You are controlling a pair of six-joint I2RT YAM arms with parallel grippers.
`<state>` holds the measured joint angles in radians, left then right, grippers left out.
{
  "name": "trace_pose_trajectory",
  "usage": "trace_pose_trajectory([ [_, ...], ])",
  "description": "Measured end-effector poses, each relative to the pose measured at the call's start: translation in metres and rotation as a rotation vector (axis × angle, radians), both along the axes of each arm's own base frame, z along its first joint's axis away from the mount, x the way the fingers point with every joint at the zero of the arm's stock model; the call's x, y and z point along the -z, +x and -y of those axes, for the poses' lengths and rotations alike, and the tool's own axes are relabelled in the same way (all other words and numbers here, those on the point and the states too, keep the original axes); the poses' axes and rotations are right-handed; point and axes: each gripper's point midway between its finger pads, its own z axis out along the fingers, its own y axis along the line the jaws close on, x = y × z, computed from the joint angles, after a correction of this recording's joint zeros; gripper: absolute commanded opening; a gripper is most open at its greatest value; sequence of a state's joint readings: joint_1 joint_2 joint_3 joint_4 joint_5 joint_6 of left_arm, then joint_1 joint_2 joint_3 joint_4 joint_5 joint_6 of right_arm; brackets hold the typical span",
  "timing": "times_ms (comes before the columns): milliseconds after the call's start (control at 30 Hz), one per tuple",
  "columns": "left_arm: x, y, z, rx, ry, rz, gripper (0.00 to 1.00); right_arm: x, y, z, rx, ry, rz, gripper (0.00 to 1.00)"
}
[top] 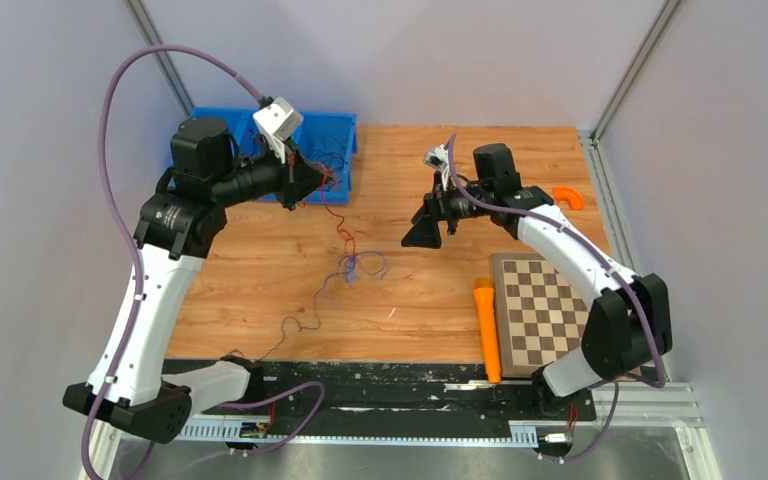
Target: Untangle the cables
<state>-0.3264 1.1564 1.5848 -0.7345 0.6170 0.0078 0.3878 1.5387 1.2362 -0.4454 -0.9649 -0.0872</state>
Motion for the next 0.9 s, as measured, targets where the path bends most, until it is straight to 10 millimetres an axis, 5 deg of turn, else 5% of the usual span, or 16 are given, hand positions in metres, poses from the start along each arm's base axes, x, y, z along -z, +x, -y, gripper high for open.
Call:
trace_pose_trajectory([
  [133,-0.021,0.001,0.008,0.017,-0.075,0.006,0.0,-0.035,-0.009,-0.016,-0.034,0.081,0.136,1.0],
  [300,-0.03,0.006,0.022,0.059,-0.153,-0.027,0.0,-0.052,-0.013,-0.046,-0.066,0.112,0.256,1.0],
  [567,-0.026,0.029,0.039,0.083,-0.226,-0.113,0.0,-0.022,-0.02,-0.122,-0.15,0.137,0.265,0.95],
  [733,-0.019,0.037,0.042,0.068,-0.233,-0.149,0.0,-0.008,-0.038,-0.139,-0.195,0.154,0.215,0.96],
  [900,-0.023,0.042,0.041,0.042,-0.245,-0.141,0.0,-0.018,-0.039,-0.143,-0.207,0.197,0.22,0.93],
])
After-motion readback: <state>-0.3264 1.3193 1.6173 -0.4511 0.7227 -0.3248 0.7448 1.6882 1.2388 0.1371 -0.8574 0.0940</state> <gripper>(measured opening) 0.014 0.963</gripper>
